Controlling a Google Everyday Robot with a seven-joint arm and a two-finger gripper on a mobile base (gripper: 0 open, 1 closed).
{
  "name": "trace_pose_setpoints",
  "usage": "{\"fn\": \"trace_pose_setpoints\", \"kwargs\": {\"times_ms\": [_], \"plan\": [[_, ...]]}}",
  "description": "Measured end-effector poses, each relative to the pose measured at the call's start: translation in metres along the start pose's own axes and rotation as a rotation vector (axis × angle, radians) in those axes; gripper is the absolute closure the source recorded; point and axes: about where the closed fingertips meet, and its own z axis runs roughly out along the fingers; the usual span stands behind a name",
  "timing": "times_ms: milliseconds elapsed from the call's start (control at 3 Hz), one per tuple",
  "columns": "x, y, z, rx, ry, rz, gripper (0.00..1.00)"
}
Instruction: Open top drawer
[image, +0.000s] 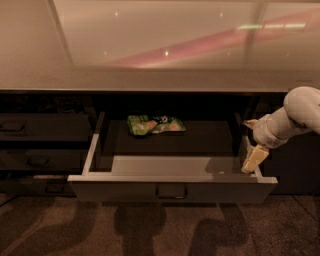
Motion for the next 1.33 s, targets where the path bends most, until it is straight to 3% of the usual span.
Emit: {"fn": "trace_pose_setpoints", "kwargs": {"times_ms": [1333], "plan": [[0.0000,0.0091,-0.0033,0.000,-0.003,-0.006,0.00]]}}
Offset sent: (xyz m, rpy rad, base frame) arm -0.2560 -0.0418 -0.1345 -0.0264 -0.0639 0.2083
